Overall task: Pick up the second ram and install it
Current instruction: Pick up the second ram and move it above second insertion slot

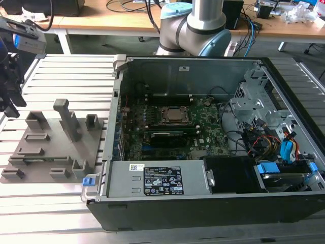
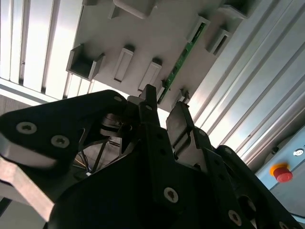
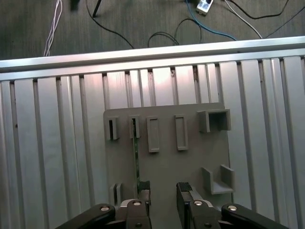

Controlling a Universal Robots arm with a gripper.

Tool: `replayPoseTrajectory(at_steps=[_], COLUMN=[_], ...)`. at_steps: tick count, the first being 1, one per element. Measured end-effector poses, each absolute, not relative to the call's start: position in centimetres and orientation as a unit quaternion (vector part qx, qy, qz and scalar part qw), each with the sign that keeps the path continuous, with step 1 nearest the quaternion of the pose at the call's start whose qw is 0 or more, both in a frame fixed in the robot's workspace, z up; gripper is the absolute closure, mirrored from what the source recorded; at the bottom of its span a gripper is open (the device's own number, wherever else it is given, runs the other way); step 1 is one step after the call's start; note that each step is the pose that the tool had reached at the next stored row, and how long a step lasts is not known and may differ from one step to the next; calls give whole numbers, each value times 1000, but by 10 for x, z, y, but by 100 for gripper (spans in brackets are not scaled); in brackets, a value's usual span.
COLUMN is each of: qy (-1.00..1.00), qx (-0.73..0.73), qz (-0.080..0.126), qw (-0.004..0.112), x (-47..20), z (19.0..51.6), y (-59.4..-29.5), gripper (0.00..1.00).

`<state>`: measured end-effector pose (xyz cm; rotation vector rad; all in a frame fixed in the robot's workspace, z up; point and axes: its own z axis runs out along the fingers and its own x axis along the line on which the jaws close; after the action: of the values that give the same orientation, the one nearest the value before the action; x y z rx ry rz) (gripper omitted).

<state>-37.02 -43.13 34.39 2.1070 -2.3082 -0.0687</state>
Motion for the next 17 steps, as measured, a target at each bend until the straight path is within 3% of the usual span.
replayPoseTrajectory(at_steps=[17], qy=[-738], qx=[674], qz=[-22], qw=[8], x=[-370], z=[324], y=[-431], gripper=[64])
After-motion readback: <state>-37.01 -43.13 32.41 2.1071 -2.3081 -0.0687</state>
